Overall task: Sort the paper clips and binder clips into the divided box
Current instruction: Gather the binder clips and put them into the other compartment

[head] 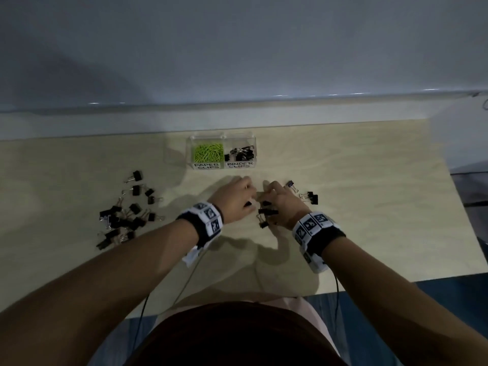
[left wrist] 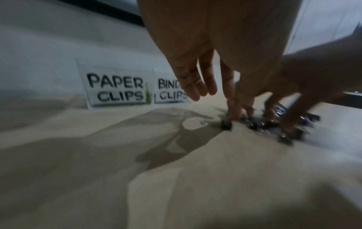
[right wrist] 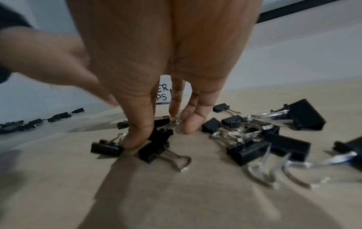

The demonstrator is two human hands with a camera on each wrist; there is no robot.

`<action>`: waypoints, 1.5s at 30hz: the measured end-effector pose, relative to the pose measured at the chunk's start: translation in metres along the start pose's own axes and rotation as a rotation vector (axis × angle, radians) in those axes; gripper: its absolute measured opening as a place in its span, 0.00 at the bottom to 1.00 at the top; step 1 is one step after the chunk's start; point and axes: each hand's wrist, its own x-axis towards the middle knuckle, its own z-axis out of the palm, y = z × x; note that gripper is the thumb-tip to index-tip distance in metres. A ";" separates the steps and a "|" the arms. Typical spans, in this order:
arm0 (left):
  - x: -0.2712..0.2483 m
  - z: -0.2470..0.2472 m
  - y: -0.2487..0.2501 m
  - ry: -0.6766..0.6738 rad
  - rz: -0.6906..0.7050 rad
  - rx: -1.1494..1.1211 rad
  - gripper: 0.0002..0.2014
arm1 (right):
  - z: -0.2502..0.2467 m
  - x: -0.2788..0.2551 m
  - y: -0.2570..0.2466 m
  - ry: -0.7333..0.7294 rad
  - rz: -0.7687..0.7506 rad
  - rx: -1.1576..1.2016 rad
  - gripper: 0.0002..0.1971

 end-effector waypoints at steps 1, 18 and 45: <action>-0.007 0.010 0.003 -0.045 -0.019 -0.010 0.19 | 0.000 0.000 0.002 0.014 -0.002 0.015 0.28; -0.015 0.043 0.021 0.030 -0.205 -0.019 0.18 | 0.012 -0.017 0.003 0.321 -0.019 0.082 0.06; -0.018 0.009 -0.019 0.048 -0.335 -0.210 0.03 | -0.079 0.056 0.009 0.479 -0.003 0.240 0.05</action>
